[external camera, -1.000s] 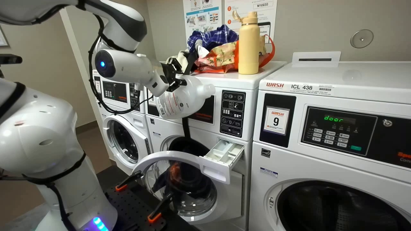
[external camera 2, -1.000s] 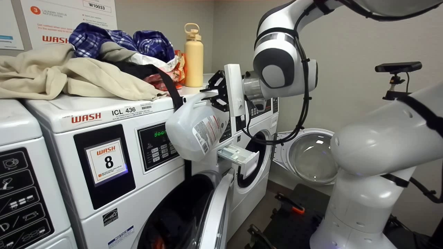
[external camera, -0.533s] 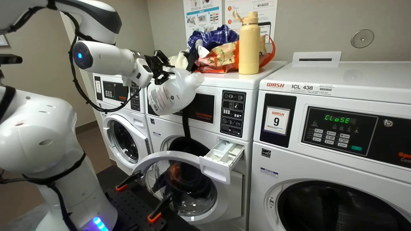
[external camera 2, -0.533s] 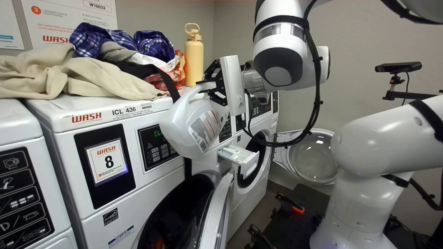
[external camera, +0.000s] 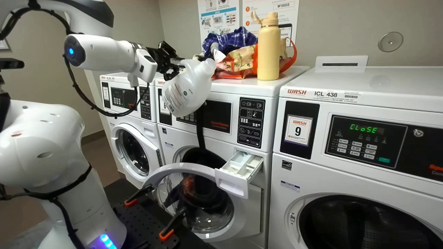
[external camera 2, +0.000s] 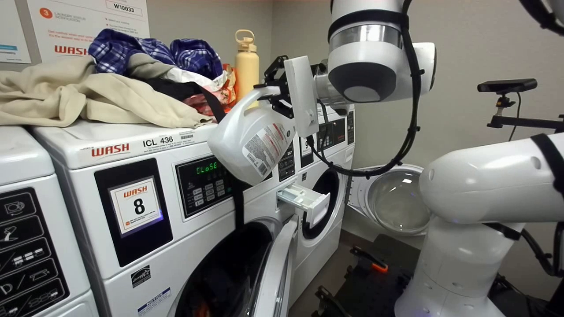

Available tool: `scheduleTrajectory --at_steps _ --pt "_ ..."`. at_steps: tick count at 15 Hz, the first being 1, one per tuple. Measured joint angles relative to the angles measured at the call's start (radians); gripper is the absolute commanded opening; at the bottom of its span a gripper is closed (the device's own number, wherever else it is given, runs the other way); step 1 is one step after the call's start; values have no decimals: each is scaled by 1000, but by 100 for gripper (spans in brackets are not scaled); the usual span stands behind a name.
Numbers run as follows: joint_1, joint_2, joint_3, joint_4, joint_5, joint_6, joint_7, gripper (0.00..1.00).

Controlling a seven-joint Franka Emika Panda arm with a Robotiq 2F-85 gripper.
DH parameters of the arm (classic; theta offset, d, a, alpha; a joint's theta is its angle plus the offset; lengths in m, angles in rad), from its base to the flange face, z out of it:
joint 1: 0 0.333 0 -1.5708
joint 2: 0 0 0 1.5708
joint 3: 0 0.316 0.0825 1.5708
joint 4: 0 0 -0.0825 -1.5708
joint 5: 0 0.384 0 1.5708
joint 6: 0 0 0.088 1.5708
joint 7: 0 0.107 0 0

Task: Put some detergent in the detergent compartment drawer of the washing machine in the middle

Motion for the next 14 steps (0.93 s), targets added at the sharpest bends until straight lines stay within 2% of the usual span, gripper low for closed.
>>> scheduleTrajectory --at_steps 6,14 --pt "-84 -38 -3 42 -206 -25 51 6" --pt "-203 -11 -92 138 -412 -106 42 6"
